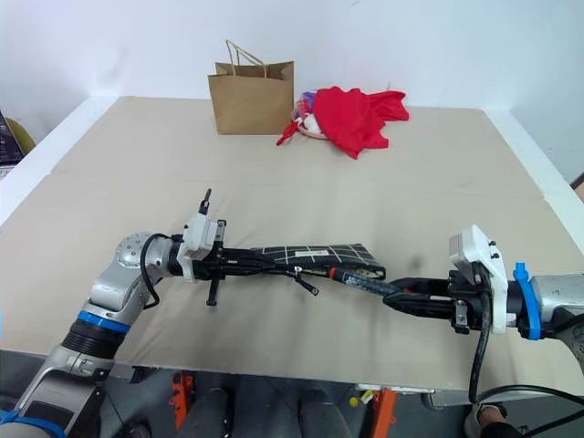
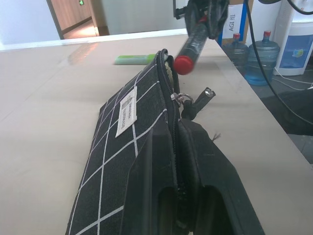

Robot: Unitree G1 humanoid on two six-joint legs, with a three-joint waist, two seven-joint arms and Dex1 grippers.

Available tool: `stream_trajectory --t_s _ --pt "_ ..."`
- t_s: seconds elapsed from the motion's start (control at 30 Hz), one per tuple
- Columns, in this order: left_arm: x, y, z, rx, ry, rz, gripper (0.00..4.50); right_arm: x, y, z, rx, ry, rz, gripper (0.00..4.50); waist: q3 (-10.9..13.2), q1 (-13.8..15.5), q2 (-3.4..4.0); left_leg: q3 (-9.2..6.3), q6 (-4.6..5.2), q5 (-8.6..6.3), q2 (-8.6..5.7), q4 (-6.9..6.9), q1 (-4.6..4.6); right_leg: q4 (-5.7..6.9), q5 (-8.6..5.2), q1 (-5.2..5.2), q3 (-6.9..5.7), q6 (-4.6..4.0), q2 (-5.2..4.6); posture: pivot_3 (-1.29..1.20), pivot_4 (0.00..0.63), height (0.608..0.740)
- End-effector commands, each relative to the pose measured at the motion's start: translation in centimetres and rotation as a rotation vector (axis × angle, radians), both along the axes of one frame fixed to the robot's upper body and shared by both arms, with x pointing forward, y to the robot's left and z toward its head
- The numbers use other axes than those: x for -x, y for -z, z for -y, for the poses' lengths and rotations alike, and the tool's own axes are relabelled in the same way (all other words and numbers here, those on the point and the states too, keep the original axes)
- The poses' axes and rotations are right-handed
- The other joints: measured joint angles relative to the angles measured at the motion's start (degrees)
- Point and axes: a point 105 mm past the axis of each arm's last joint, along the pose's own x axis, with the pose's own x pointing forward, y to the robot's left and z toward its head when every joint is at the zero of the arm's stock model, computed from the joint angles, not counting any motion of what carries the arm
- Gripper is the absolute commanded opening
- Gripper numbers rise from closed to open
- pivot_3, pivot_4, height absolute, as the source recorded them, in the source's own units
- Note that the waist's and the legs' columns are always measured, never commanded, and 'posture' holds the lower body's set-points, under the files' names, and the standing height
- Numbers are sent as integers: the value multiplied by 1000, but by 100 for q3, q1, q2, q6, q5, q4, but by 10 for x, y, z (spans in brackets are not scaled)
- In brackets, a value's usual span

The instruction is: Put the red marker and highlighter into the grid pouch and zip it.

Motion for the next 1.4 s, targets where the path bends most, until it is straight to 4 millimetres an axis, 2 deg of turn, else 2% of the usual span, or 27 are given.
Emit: stream_trajectory --t_s 0.03,0.23,0.67,0.73,0.77,0.8,0.83,0.87,0.9,0.97,1.1,1.2,1.3,1.4 --pt "4 -10 1 14 10 55 0 -5 -4 0 -4 7 16 574 0 2 0 0 0 0 0 0 0 0 0 0 0 0 0 0 150 740" --pt "5 -11 2 19 11 55 0 -9 2 -1 18 10 14 574 0 19 1 0 2 -2 0 -6 -2 0 -6 -1 -1 1 0 0 150 740" --pt "8 -11 8 28 26 54 0 -23 -4 -45 -17 -95 51 574 0 7 1 -1 0 0 0 -5 -1 1 -3 -1 -1 1 1 0 150 740" --pt "8 -11 8 29 24 54 0 -22 -5 -51 -31 -115 40 1597 0 15 1 -1 0 0 0 -7 -2 1 -4 -2 -1 1 1 0 150 740" --pt "8 -11 8 29 24 54 0 -21 -6 -53 -31 -125 39 1892 0 20 1 -1 1 0 0 -7 -2 1 -5 -2 -1 1 0 0 150 740" --pt "8 -10 8 28 23 54 0 -20 -6 -53 -28 -131 42 2503 0 27 1 -1 1 -1 0 -7 -3 1 -5 -2 -1 1 0 0 150 740" --pt "8 -10 8 28 20 54 0 -19 -7 -50 -22 -131 43 2899 0 31 1 -1 1 -1 0 -7 -3 1 -5 -2 -1 1 0 0 150 740" --pt "8 -10 8 28 18 53 0 -16 -6 -46 -17 -129 30 3310 0 36 1 -2 1 -1 0 -6 -3 1 -5 -2 -2 1 0 0 150 740" --pt "8 -10 7 28 16 53 0 -14 -6 -42 -13 -124 15 3915 0 39 1 -1 1 -1 0 -6 -3 1 -5 -2 -1 1 0 0 150 740" --pt "7 -9 5 23 7 54 0 -7 -5 -24 -22 -81 -36 4384 0 60 1 -1 1 -1 0 -6 -3 1 -5 -2 -1 1 0 0 150 740" --pt "5 -9 1 16 -12 55 0 -14 -19 29 -182 207 -51 4384 1 99 -1 -1 2 -1 0 -4 -4 0 -6 0 -2 0 -1 0 150 740" --pt "5 -8 0 14 -15 55 0 -19 -17 62 -208 395 8 4384 1 94 -2 -2 2 -1 -2 0 2 0 -2 5 -3 -1 -1 0 150 740" --pt "5 -8 0 11 -16 54 0 -29 -9 96 -157 629 126 4384 0 84 0 -3 4 0 -2 0 6 2 0 6 -2 -2 0 0 150 740" --pt "4 -8 0 9 -17 57 0 -39 0 115 -151 856 217 4384 -3 66 7 -3 3 0 -1 1 6 2 1 6 -1 0 1 0 150 740"
